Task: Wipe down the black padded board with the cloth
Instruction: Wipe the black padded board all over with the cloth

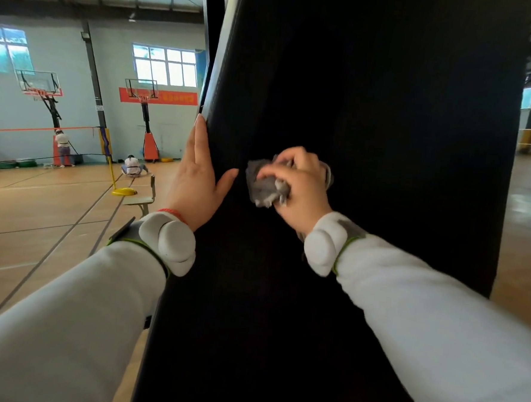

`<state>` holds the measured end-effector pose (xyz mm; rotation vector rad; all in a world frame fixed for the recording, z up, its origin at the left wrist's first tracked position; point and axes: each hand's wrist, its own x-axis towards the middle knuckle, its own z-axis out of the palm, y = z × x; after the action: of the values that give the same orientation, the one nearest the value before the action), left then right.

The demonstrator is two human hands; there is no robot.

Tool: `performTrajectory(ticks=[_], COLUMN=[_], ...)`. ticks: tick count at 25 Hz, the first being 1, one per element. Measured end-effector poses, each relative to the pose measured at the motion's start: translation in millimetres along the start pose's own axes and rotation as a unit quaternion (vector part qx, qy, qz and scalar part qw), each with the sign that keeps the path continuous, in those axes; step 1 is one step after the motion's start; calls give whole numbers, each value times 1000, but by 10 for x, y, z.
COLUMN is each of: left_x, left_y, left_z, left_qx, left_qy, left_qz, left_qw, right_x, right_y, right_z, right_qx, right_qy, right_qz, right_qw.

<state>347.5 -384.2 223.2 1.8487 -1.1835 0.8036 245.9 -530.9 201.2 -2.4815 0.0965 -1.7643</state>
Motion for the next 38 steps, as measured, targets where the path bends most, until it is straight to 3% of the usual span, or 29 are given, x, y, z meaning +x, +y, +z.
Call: performTrajectory(ticks=[2,6,7,10,12,16,19,24,25,29,34,38], left_x=[-69,-126,-123,-131,-146,-148,-145,-287,-318,-321,-325,-349], left_y=[-8,-54,-58,-52,-57,-79,-73,-123,-139,-169,-162,-143], left_z=[-4,-27,-33,-17,-16,6,14,21,20,18,44,18], left_qx=[-11,-32,-33,-28,-27,-34,-38,-34,-36,-52,-47,-37], left_qy=[-14,-47,-49,-40,-42,-39,-44,-56,-60,-67,-57,-63], left_qz=[-33,-68,-68,-67,-67,-50,-49,-59,-64,-74,-57,-47], left_qw=[999,996,996,997,997,997,997,996,995,994,996,996], right_x=[-214,-126,56,602,591,105,-144,-476,-321,385,126,-470], right_y=[-17,64,85,-9,-104,-47,-34,25,40,-57,-81,-54], right_z=[4,-236,-298,-406,-288,-68,-38,-165,-227,-338,-50,48], right_qx=[11,5,17,40,-7,-39,-23,-7,9,-7,-29,-11], right_qy=[-39,-203,-177,-1,22,-12,-42,-208,-192,7,3,-72], right_qz=[-6,-47,-18,117,116,16,10,-41,-19,85,59,18], right_qw=[999,978,984,992,993,999,999,977,981,996,998,997])
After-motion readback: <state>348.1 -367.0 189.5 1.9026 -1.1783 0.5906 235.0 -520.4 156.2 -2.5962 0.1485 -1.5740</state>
